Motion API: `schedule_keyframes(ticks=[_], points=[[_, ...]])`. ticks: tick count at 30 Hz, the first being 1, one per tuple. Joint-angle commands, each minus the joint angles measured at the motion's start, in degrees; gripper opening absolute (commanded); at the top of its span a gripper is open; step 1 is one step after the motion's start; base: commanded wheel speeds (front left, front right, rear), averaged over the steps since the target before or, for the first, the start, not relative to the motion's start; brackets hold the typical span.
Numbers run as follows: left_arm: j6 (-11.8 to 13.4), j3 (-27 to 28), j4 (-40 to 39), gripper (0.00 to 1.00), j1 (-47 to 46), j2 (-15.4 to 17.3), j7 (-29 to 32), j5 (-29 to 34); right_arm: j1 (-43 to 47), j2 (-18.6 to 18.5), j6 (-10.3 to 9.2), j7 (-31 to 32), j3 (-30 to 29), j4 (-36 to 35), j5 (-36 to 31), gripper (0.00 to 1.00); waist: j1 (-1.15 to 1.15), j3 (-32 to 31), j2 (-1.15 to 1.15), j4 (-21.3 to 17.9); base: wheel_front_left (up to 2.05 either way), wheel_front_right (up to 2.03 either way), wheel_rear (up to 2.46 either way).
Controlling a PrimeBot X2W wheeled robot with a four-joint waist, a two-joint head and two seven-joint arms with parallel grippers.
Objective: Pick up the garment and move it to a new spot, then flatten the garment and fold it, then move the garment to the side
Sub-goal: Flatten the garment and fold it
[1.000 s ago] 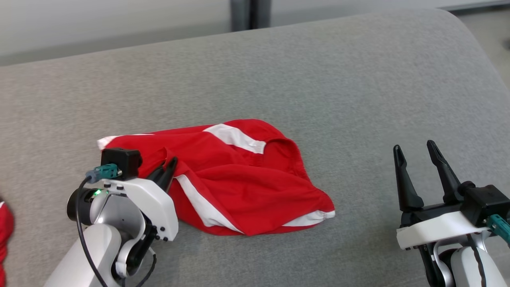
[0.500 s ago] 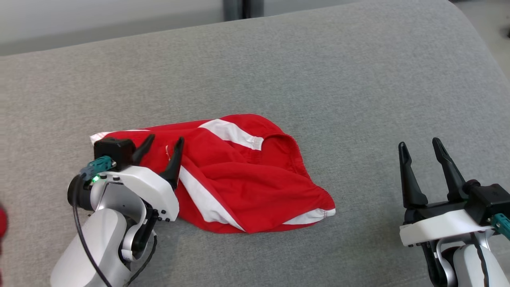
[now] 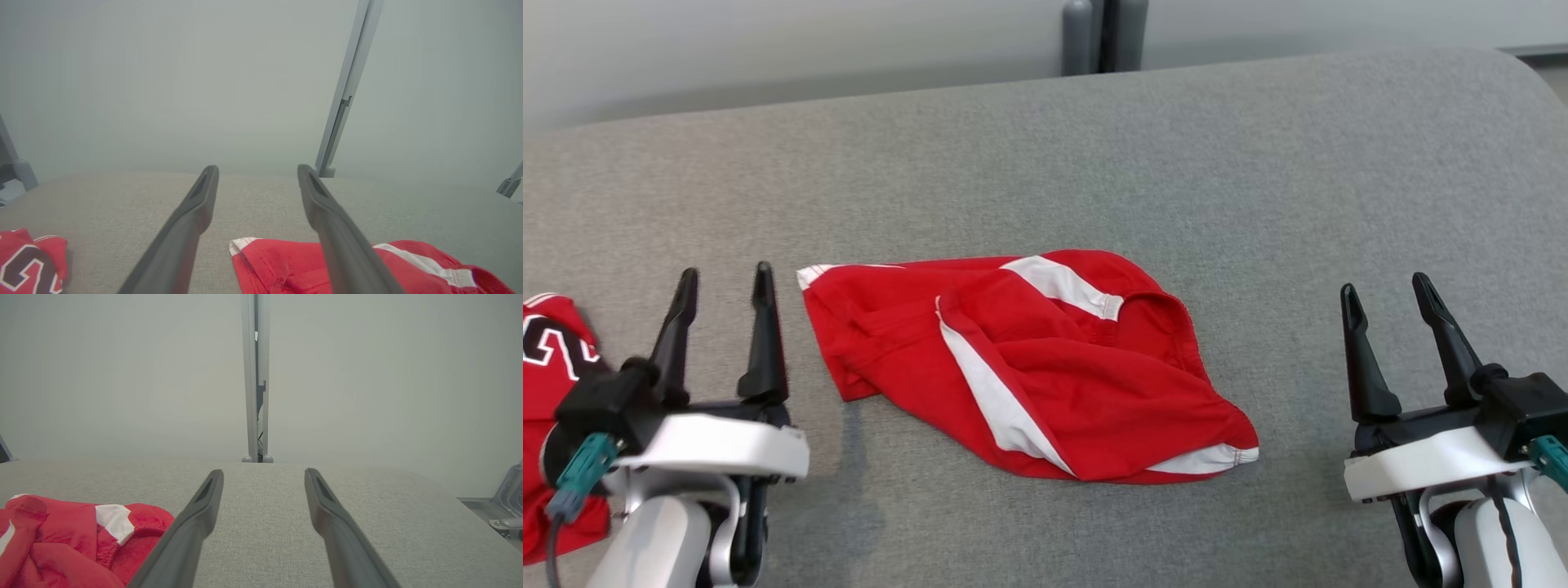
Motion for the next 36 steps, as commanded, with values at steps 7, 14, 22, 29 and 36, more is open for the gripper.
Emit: schedule_keyframes(ticks=[7, 14, 22, 29, 36], points=[[-0.32, 1.12, -3.56, 1.00, 6.28, 1.90, -1.42, 1.49, 2.34, -0.27, -0.01, 1.44, 0.96, -0.77, -1.05, 1.00, 0.00, -3.19, 0.00, 1.99, 0.00, 0.00, 0.00], [-0.78, -0.25, -3.56, 1.00, 9.44, 2.60, -1.09, 1.90, 4.81, -0.26, -0.01, 2.72, 1.42, -1.67, -0.91, 1.00, 0.00, -5.68, 0.00, 1.97, 0.00, 0.00, 0.00], [-0.16, -1.35, -3.55, 1.00, 9.98, 2.45, 0.38, 1.69, 6.09, -0.25, -0.01, 3.69, 0.74, -3.20, -0.45, 1.00, 0.00, -6.33, 0.00, 1.91, 0.00, 0.00, 0.00], [-0.12, -1.90, -4.17, 1.00, 9.55, 2.70, 1.53, 1.46, 5.88, -0.25, -0.01, 3.60, 0.61, -3.46, 0.44, 1.00, 0.00, -5.85, 0.00, 1.71, 0.00, 0.00, 0.00], [-2.27, -4.94, -4.54, 1.00, 6.08, 2.89, 6.60, 1.06, 4.99, -0.25, -0.01, 3.22, 0.98, -3.57, 0.86, 1.00, 0.00, -4.22, 0.00, 1.37, 0.00, 0.00, 0.00]])
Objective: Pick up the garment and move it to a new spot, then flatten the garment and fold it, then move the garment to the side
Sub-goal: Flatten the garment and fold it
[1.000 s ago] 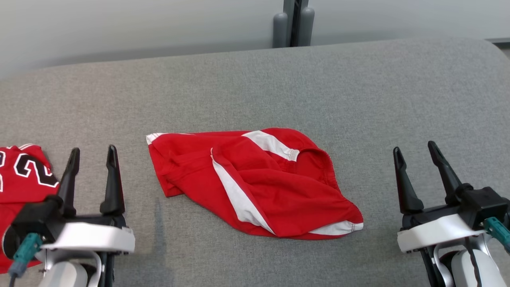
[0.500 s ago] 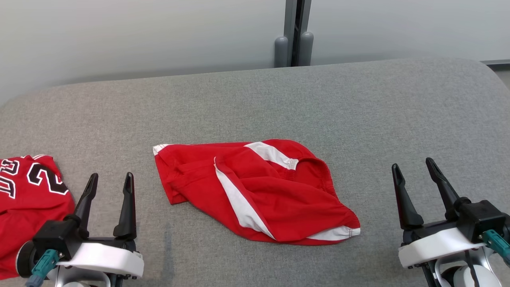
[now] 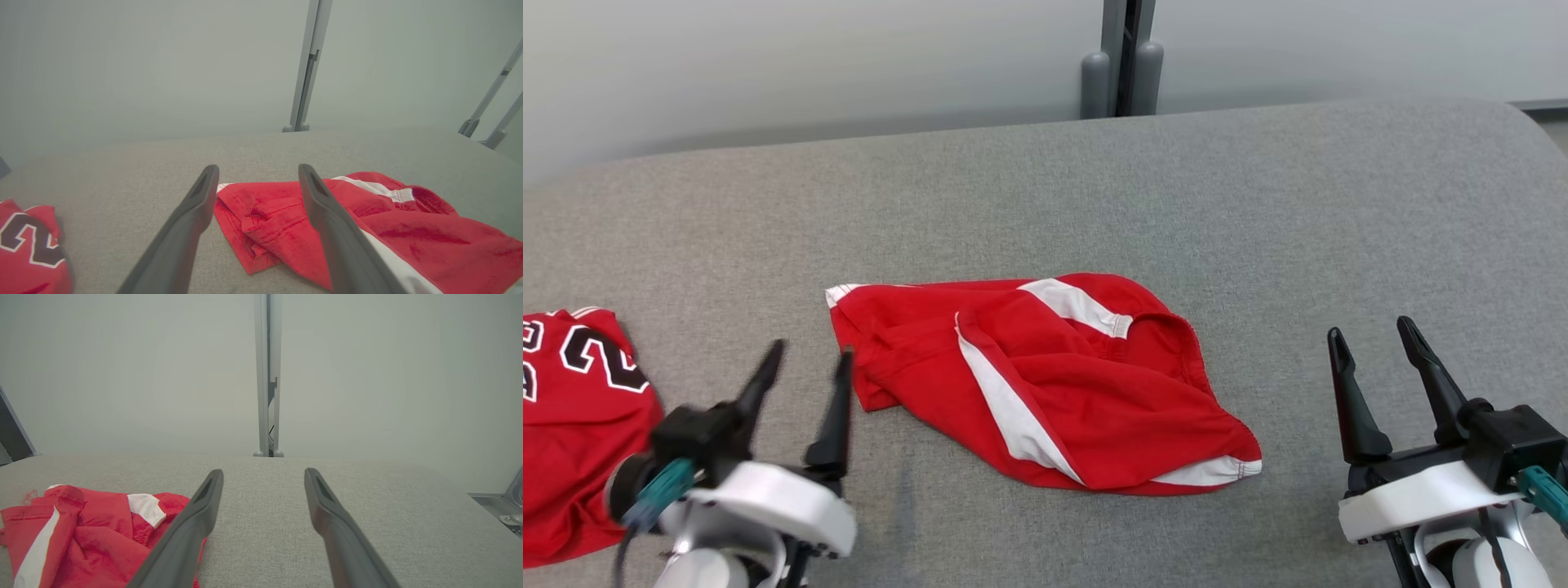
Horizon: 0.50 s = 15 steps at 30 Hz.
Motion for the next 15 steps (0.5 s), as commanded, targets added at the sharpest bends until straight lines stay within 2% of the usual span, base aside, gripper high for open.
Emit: schedule_keyframes(ticks=[1, 6, 11, 15], points=[[-0.44, -0.44, 0.24, 1.00, -1.14, 0.06, 0.71, -0.18, -0.48, -0.26, -0.01, -0.40, 0.06, -0.17, 0.19, 1.00, 0.00, 0.49, 0.00, -0.21, 0.00, 0.00, 0.00], [-4.84, -4.68, 2.86, 1.00, -7.32, -0.35, 10.13, -2.58, -1.79, -0.26, -0.01, -0.62, 0.99, 0.38, 0.64, 1.00, 0.00, 2.72, 0.00, -1.72, 0.00, 0.00, 0.00], [-8.19, -6.73, 7.97, 1.00, -13.36, -1.63, 15.18, -4.52, -2.89, -0.26, -0.01, -1.43, 1.60, 1.23, 1.27, 1.00, 0.00, 5.20, 0.00, -4.01, 0.00, 0.00, 0.00], [-9.53, -7.36, 12.71, 1.00, -16.96, -1.99, 17.55, -5.20, -3.30, -0.24, -0.01, -2.22, 1.95, 2.28, 1.81, 1.00, 0.00, 6.64, 0.00, -5.72, 0.00, 0.00, 0.00]])
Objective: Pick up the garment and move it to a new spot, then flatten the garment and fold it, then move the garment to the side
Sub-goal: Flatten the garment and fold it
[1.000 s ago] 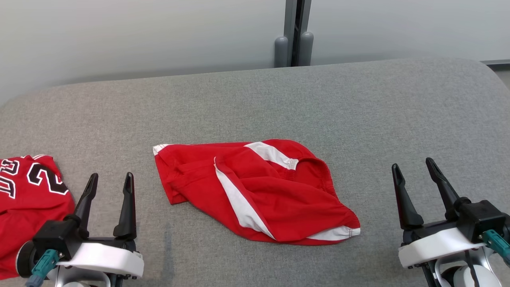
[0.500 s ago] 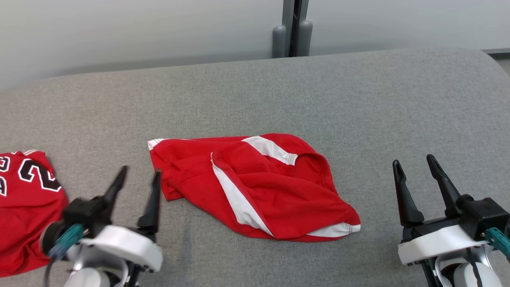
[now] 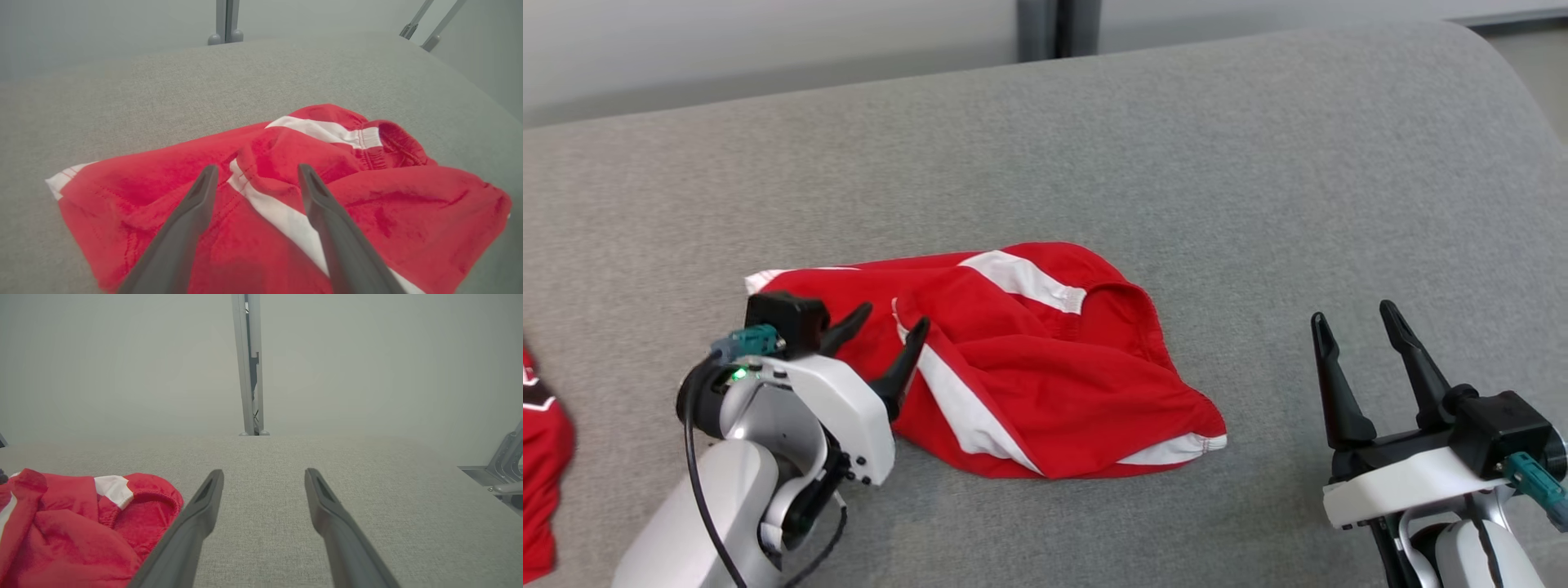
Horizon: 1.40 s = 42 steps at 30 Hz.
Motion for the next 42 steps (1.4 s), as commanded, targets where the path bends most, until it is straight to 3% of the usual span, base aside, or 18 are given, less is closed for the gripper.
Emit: schedule_keyframes(ticks=[1, 4, 5, 6, 7, 12, 22, 36, 38, 40, 42], points=[[-0.44, 0.04, 1.87, 1.00, -1.79, 0.41, 0.45, 0.02, -0.63, -0.22, -0.01, -0.75, 0.13, 0.46, 0.58, 1.00, 0.00, 1.32, 0.00, -1.52, 0.00, 0.00, 0.00], [-0.44, 0.37, 4.17, 0.98, -3.11, 0.37, 0.66, -0.27, -0.55, -0.22, -0.01, -1.07, 0.82, 1.21, 0.71, 1.00, 0.00, 1.99, 0.00, -2.41, 0.00, 0.00, 0.00], [-0.52, 0.49, 4.68, 0.49, -3.36, 0.30, 0.49, -0.48, -0.28, -0.22, -0.01, -1.05, 1.18, 1.46, 0.70, 1.00, 0.00, 2.10, 0.00, -2.58, 0.00, 0.00, 0.00], [-0.72, 0.56, 5.15, 0.13, -3.65, 0.34, 0.24, -0.53, 0.05, -0.22, -0.01, -1.02, 1.59, 1.66, 0.73, 1.00, 0.00, 2.27, 0.00, -2.74, 0.00, 0.00, 0.00], [-0.91, 0.52, 5.60, 0.00, -3.85, 0.33, 0.48, -0.69, 0.50, -0.22, -0.01, -0.99, 1.82, 1.91, 0.60, 1.00, 0.00, 2.40, 0.00, -2.83, 0.00, 0.00, 0.00], [-1.44, 0.16, 6.28, 0.00, -4.75, 0.33, -0.28, -0.32, 1.47, -0.26, -0.01, 0.68, 6.17, 3.95, 0.56, 1.00, 0.00, 3.50, 0.00, -2.52, 0.00, 0.00, 0.00], [-1.57, -0.42, 7.30, 0.00, -6.24, -0.09, -1.57, 0.28, 0.97, -3.72, -0.01, 2.02, 17.30, 8.92, 4.83, 1.00, 0.00, 5.13, 0.00, -0.61, 0.00, 0.00, 0.00], [-1.61, -0.85, 8.56, 0.00, -6.44, -0.34, -3.25, 0.12, 3.02, -4.22, -0.01, 3.45, 22.32, 7.13, 7.61, 1.00, 0.00, 4.99, 0.00, -0.49, 0.00, 0.00, 0.00], [-1.71, -0.94, 8.69, 0.00, -6.49, -0.40, -3.57, 0.15, 2.76, -4.43, -0.01, 3.55, 22.23, 7.24, 7.71, 0.44, 0.00, 4.86, 0.00, -0.57, 0.00, 0.00, 0.00], [-1.73, -1.03, 8.70, 0.00, -6.55, -0.45, -4.09, 0.35, 2.30, -4.48, -0.01, 3.14, 21.84, 6.95, 7.70, 0.00, 0.00, 4.64, 0.00, -0.62, 0.00, 0.00, 0.00], [-1.56, -0.94, 8.51, 0.00, -6.66, -0.35, -4.77, 0.60, 2.17, -4.60, -0.01, 2.81, 21.24, 6.48, 7.46, 0.00, 0.00, 4.34, 0.00, -0.60, 0.00, 0.00, 0.00]])
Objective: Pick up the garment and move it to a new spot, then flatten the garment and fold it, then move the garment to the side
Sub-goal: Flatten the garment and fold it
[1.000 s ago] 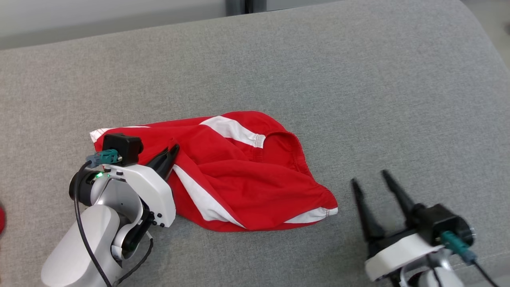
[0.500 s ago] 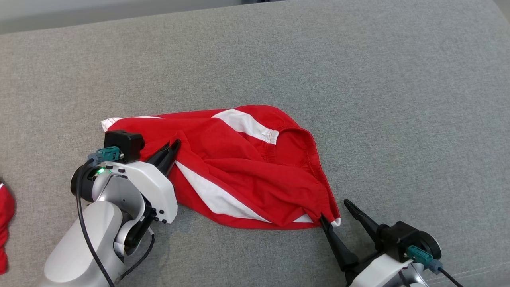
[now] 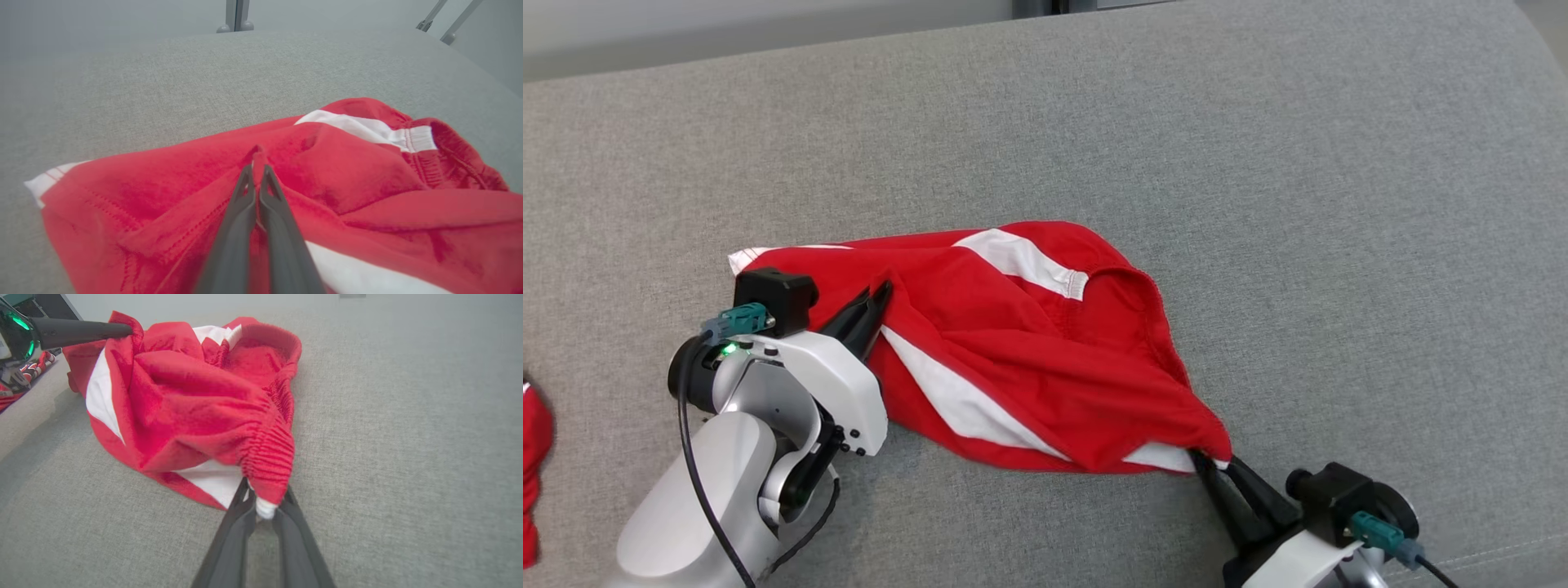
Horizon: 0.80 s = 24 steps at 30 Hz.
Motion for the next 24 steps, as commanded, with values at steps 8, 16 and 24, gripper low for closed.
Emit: schedule_keyframes(ticks=[8, 16, 24], points=[[2.46, 2.52, -5.83, 0.00, -1.46, 1.67, -5.12, 1.83, -3.08, -1.00, -0.01, -1.75, -7.26, -5.82, -3.08, 0.00, 0.00, -2.22, 0.00, -0.10, 0.00, 0.00, 0.00], [7.10, 6.81, -19.17, 0.00, -2.27, 4.28, -8.61, 4.06, -10.88, -0.75, -0.01, -0.55, -13.81, -10.40, -4.06, 0.00, 0.00, -5.42, 0.00, 1.30, 0.00, 0.00, 0.00], [11.10, 10.32, -32.28, 0.00, -5.85, 6.02, -8.15, 6.21, -19.53, -2.22, -0.01, 2.62, -16.13, -16.33, -3.59, 0.00, 0.00, -7.81, 0.00, 3.26, 0.00, 0.00, 0.00]])
